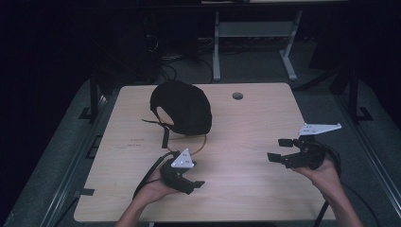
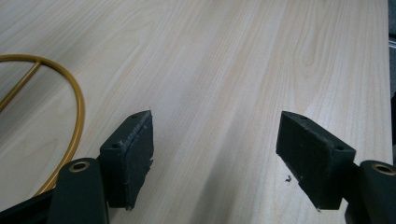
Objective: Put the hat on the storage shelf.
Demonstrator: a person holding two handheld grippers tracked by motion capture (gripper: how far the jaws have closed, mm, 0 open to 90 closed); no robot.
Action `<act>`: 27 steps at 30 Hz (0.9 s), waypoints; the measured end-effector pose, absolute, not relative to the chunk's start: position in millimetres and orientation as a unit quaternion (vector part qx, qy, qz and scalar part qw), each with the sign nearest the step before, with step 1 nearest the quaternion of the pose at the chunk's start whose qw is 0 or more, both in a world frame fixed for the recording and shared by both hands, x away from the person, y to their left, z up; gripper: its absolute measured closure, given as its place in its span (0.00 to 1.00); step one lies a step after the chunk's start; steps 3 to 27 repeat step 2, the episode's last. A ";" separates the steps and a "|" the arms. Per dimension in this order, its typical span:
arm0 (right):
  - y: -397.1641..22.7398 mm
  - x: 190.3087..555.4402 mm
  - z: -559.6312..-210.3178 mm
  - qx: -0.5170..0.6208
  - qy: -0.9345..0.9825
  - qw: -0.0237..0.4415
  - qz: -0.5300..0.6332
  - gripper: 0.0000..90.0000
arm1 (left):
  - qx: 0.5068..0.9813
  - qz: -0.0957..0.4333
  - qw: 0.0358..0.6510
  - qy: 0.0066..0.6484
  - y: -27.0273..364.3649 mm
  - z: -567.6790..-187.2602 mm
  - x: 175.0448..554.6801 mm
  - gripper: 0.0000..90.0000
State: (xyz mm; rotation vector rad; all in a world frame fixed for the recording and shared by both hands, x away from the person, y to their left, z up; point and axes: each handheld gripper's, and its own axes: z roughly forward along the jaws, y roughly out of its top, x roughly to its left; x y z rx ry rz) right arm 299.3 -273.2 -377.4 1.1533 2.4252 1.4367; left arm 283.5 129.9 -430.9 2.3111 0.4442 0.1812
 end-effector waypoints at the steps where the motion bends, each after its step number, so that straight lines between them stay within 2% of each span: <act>1: -272.8 297.4 -377.3 0.376 0.796 0.051 0.472 0.17 | 0.906 0.071 0.380 0.174 129.2 -431.1 283.3 0.30; 27: -272.2 295.4 -377.7 0.374 0.797 0.053 0.472 0.17 | 0.906 0.070 0.381 0.173 127.9 -431.4 282.8 0.30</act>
